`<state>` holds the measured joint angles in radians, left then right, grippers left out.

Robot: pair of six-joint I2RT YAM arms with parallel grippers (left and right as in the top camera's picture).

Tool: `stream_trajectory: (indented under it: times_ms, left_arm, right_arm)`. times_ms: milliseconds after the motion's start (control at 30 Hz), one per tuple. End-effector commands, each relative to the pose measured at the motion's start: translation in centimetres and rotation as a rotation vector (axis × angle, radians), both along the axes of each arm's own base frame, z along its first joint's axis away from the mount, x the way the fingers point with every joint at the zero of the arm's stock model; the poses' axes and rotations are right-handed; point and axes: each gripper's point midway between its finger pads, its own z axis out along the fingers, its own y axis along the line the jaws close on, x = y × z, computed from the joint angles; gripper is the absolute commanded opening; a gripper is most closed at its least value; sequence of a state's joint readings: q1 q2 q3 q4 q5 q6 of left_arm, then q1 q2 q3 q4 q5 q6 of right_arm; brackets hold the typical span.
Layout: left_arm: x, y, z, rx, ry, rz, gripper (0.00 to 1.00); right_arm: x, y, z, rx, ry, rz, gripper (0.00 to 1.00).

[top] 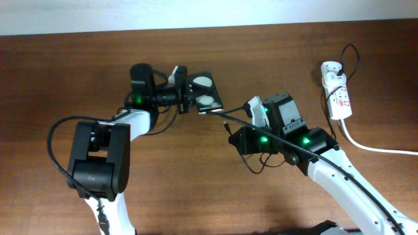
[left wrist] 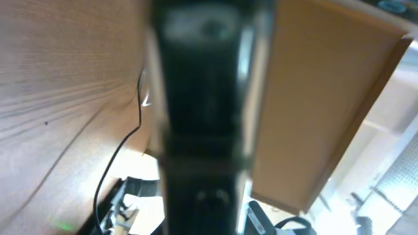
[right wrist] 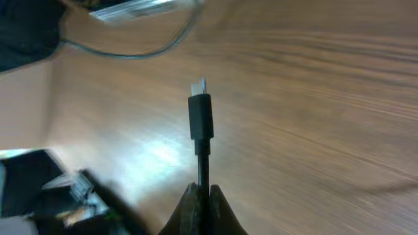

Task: Plug charger to phone and switch on socket
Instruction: 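Lift the cable plug with the right gripper toward the phone's bottom port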

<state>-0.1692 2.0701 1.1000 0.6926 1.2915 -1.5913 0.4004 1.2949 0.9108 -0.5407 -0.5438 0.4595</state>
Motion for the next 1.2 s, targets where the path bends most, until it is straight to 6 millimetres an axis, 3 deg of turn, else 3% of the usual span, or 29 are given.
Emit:
stream_trajectory:
  times_ms: [0,100,267,433,600,700,1167]
  left_arm:
    - [0.7,-0.7,0.8,0.014,-0.113,0.017,0.0]
    - [1.5,-0.8,0.5,0.034,-0.145,0.062,0.0]
    - [1.6,-2.5,0.2,0.069,-0.245,0.081,0.0]
    - [1.6,-2.6,0.2,0.075,-0.268,0.083,0.0]
    - [1.4,-3.1,0.2,0.076,-0.271,0.077,0.0]
    - [1.4,-3.1,0.2,0.076,-0.27,0.078,0.0]
    - [1.7,-3.1,0.1,0.082,-0.27,0.094,0.0]
  right_arm:
    - [-0.7,-1.2,-0.1,0.166,0.077,0.01,0.04]
    - [-0.5,-2.8,-0.8,0.223,0.107,-0.025,0.04]
    - [-0.4,-2.4,-0.3,0.242,0.085,-0.005,0.04]
    - [-0.7,-2.0,0.2,0.275,0.086,0.024,0.04]
    - [-0.4,0.2,1.0,0.287,-0.007,0.104,0.04]
    - [0.3,-0.1,0.0,0.253,0.005,0.063,0.04]
    - [0.7,-0.3,-0.8,0.234,0.017,0.049,0.04]
